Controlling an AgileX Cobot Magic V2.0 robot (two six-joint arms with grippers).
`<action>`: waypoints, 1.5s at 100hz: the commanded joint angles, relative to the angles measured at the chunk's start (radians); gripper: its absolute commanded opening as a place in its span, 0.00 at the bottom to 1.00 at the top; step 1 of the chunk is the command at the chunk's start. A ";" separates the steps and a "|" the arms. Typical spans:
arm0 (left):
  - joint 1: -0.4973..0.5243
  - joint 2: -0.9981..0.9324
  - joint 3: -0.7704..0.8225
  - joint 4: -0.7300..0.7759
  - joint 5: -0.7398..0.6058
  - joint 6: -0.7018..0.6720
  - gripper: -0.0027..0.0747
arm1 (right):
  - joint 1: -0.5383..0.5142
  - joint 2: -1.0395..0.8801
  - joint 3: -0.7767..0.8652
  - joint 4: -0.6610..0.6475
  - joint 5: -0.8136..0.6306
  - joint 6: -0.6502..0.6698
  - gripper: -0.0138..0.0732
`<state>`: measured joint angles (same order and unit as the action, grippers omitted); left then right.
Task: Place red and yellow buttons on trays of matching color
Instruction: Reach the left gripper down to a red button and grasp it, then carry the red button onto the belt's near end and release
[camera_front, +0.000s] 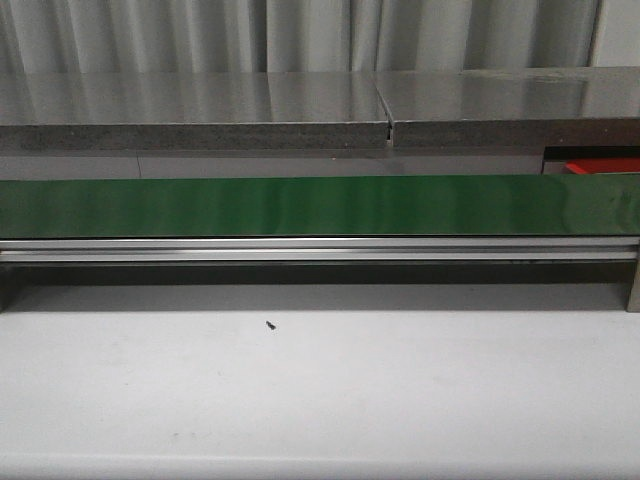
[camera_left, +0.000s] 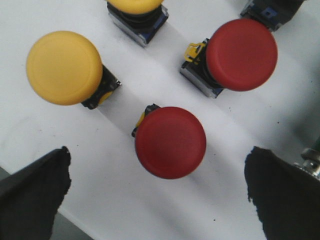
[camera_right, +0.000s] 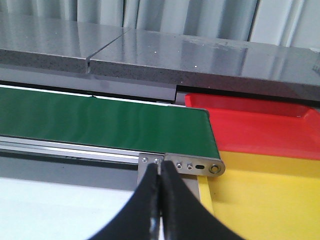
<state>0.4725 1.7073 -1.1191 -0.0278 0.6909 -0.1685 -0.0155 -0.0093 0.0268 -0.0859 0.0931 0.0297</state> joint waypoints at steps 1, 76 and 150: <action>0.002 -0.016 -0.034 -0.001 -0.033 0.000 0.89 | 0.002 -0.013 0.000 -0.011 -0.080 0.001 0.05; 0.002 0.024 -0.034 -0.001 -0.078 0.000 0.46 | 0.002 -0.013 0.000 -0.011 -0.080 0.001 0.05; -0.017 -0.328 -0.044 -0.233 0.046 0.210 0.15 | 0.002 -0.013 0.000 -0.011 -0.080 0.001 0.05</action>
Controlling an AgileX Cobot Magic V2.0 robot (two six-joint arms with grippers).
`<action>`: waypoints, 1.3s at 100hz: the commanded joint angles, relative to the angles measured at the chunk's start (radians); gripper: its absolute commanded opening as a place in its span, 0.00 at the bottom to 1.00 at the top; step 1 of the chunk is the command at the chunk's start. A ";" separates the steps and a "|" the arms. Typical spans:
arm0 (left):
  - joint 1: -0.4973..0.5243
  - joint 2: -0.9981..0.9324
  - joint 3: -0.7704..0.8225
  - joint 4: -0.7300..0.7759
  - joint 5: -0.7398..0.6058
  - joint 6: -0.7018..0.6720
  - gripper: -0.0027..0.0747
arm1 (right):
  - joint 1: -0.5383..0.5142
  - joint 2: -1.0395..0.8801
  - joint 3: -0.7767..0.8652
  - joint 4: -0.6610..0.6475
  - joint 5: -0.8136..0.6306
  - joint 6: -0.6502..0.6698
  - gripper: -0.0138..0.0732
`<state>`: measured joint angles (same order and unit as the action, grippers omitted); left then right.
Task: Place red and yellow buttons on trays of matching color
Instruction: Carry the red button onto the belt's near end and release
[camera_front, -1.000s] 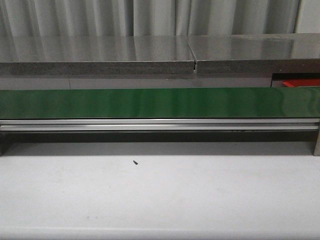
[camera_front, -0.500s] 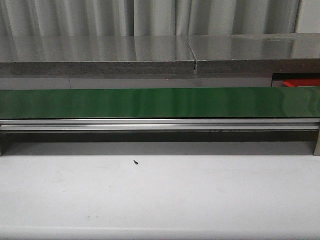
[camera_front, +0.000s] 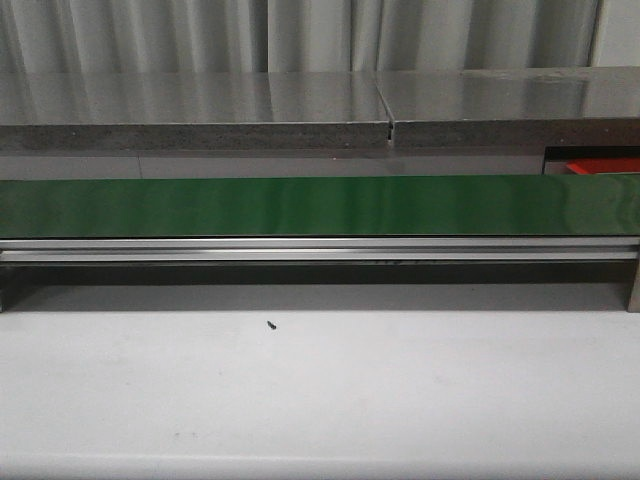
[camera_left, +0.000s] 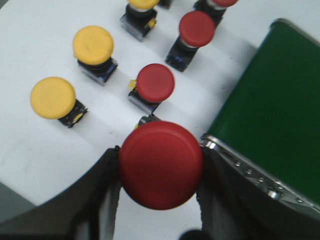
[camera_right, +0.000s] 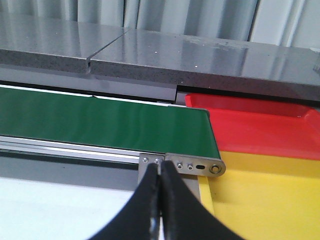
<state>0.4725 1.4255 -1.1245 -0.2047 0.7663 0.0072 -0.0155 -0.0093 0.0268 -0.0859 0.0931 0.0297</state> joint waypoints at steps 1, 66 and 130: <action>-0.022 -0.046 -0.042 -0.056 -0.030 0.034 0.15 | 0.002 -0.013 0.000 -0.011 -0.080 0.001 0.05; -0.304 0.239 -0.378 -0.028 0.054 0.081 0.15 | 0.002 -0.013 0.000 -0.011 -0.080 0.001 0.05; -0.316 0.383 -0.453 -0.047 0.128 0.164 0.65 | 0.002 -0.013 0.000 -0.011 -0.080 0.001 0.05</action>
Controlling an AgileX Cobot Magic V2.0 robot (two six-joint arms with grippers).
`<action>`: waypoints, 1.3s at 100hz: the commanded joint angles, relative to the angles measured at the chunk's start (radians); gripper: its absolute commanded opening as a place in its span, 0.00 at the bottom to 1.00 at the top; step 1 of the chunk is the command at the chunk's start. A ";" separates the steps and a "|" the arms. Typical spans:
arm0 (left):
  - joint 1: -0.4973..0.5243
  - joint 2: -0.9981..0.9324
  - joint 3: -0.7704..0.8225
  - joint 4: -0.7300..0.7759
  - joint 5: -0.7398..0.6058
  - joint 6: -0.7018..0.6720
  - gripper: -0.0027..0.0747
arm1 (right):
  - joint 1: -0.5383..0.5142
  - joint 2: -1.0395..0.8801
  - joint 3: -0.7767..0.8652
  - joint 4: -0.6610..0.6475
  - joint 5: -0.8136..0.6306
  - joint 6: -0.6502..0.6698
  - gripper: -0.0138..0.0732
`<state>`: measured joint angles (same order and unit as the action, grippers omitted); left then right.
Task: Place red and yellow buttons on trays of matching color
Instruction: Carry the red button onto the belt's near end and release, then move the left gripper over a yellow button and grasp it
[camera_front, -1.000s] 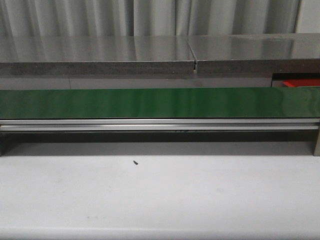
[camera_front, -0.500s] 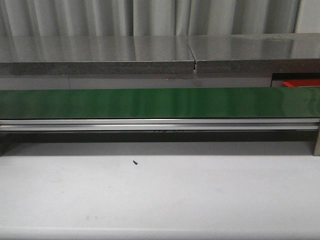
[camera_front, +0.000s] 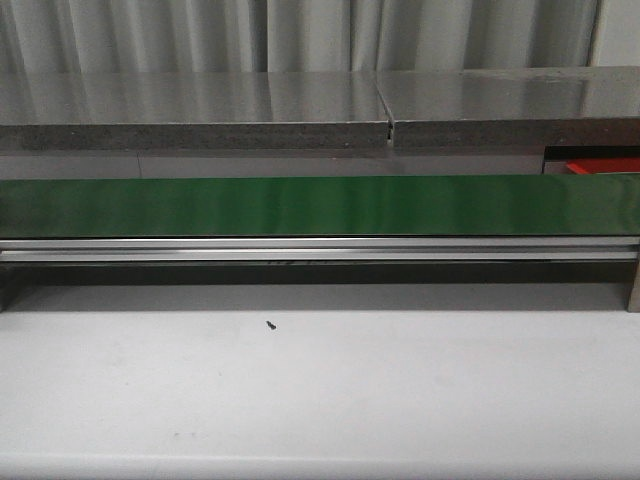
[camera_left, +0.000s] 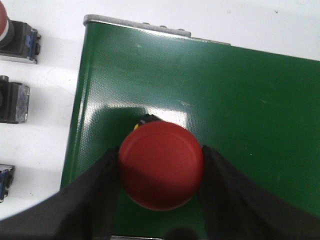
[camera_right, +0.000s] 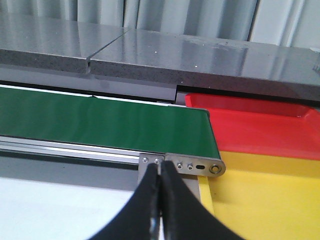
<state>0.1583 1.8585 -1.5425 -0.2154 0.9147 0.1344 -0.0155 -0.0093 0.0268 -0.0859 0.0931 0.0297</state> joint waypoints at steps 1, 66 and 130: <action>-0.002 -0.050 -0.035 -0.039 -0.018 0.037 0.67 | 0.002 -0.013 0.000 -0.011 -0.080 0.001 0.05; 0.040 -0.262 -0.063 -0.064 0.029 0.006 0.86 | 0.002 -0.013 0.000 -0.011 -0.080 0.001 0.05; 0.479 -0.406 0.399 0.025 -0.171 -0.151 0.86 | 0.002 -0.013 0.000 -0.011 -0.080 0.001 0.05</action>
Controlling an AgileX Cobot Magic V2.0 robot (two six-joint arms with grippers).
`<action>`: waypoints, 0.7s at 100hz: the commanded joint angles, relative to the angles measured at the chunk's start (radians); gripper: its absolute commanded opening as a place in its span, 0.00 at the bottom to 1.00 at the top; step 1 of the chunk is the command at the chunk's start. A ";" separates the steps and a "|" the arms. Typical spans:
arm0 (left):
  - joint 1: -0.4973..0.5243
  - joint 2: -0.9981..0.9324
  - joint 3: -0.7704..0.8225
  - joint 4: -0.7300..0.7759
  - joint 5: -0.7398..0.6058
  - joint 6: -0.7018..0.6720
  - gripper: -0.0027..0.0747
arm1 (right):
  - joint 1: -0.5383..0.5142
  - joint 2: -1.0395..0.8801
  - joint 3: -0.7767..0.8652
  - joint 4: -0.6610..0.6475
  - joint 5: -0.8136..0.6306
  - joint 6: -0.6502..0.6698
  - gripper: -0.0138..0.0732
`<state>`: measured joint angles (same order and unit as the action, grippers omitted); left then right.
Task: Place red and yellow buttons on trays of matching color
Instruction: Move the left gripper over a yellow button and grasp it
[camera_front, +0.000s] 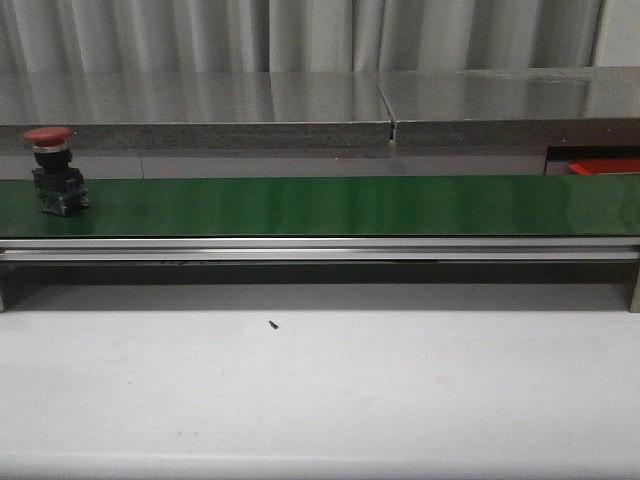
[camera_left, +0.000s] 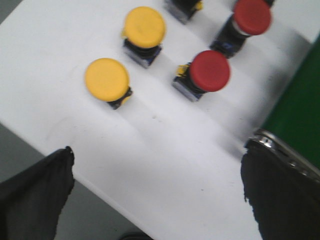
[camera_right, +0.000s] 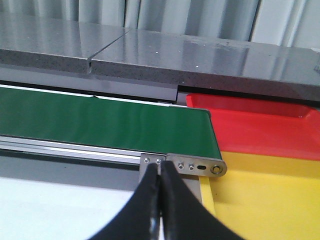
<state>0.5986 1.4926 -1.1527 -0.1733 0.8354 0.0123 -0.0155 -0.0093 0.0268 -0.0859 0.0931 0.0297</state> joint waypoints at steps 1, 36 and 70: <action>0.045 -0.040 0.012 -0.017 -0.101 -0.032 0.86 | 0.002 -0.013 0.000 -0.011 -0.080 0.001 0.05; 0.089 0.073 0.023 -0.017 -0.217 -0.041 0.86 | 0.002 -0.013 0.000 -0.011 -0.080 0.001 0.05; 0.089 0.223 -0.015 -0.019 -0.254 -0.041 0.86 | 0.002 -0.013 0.000 -0.011 -0.080 0.001 0.05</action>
<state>0.6874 1.7314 -1.1262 -0.1754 0.6348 -0.0185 -0.0155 -0.0093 0.0268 -0.0859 0.0931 0.0297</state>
